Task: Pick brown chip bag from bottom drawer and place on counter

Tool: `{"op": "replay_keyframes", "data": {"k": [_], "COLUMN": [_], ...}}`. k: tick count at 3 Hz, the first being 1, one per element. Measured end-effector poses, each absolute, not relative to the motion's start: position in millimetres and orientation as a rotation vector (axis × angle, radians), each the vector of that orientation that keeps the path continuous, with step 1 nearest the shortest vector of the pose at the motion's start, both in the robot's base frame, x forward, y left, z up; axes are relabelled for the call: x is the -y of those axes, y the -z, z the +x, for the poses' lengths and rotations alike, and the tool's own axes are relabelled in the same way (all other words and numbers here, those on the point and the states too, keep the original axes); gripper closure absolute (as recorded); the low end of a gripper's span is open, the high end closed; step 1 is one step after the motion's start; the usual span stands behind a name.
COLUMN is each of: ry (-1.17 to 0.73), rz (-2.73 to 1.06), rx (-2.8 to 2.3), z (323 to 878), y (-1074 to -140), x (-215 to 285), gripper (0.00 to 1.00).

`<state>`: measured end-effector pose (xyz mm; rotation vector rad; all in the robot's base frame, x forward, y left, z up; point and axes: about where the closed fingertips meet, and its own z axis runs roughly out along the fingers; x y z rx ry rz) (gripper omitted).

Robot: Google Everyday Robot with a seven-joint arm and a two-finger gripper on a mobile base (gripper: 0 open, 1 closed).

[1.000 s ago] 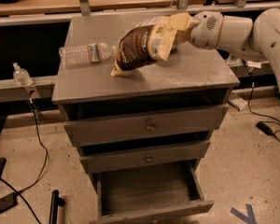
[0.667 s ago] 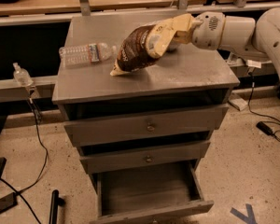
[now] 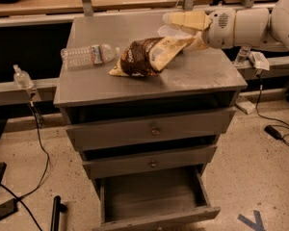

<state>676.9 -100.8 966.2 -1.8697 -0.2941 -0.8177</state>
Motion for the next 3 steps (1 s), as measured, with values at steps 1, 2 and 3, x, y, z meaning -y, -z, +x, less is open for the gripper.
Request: {"op": "replay_keyframes", "data": {"k": [1,2,3], "ry": [0.780,0.709,0.704], "rz": [-1.969,-1.995,-1.951], "rx": [0.293,0.292,0.254], "z": [677.3,672.8,663.8], "y": [-958.7,-958.0,-960.4], "x": [108.8,118.5,138.0], "gripper": [0.00,0.00,0.00]}}
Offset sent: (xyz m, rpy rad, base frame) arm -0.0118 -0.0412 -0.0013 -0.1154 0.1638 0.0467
